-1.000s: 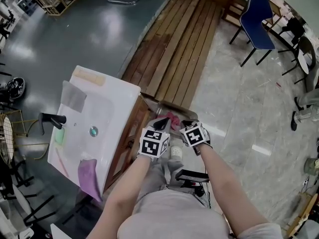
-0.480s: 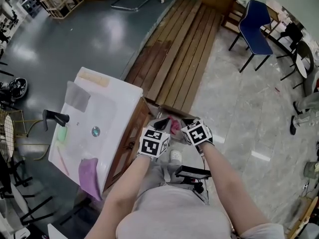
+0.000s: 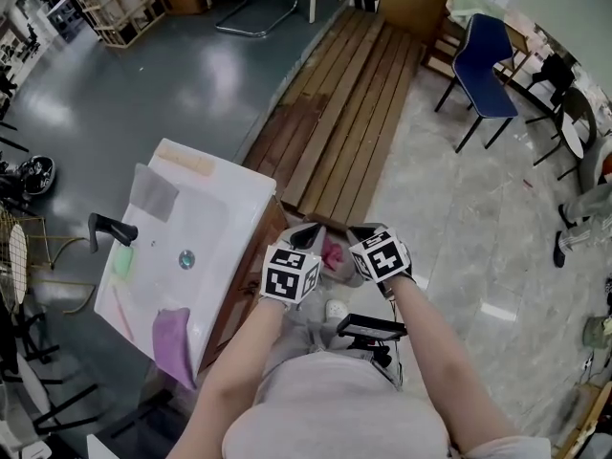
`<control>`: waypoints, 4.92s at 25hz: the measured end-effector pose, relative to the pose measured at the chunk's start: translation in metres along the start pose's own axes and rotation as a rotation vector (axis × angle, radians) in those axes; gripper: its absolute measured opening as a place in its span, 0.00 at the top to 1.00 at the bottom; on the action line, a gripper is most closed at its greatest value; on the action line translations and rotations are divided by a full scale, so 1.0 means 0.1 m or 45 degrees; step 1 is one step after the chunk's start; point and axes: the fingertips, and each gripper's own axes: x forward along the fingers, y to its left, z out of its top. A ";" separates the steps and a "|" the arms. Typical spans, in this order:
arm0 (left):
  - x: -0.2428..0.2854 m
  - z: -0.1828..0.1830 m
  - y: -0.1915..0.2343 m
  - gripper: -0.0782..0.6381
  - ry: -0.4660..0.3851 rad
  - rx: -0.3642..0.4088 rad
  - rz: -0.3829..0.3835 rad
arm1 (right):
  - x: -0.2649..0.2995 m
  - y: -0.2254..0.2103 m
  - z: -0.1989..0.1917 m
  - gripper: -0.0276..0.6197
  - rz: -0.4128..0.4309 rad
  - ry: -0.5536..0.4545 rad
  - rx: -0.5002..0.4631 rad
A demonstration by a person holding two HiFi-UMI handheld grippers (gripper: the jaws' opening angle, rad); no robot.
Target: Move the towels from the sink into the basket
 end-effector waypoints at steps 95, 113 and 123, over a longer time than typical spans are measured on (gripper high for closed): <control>-3.21 0.51 2.58 0.89 -0.717 -0.231 0.845 | 0.40 3.13 3.09 0.93 0.505 -0.725 -0.600; -3.25 0.38 2.98 0.89 -0.699 -0.254 0.878 | 1.30 3.45 3.34 0.93 0.536 -0.554 -0.691; -3.26 0.33 3.08 0.89 -0.703 -0.268 0.888 | 1.81 3.46 3.38 0.65 0.551 -0.421 -0.609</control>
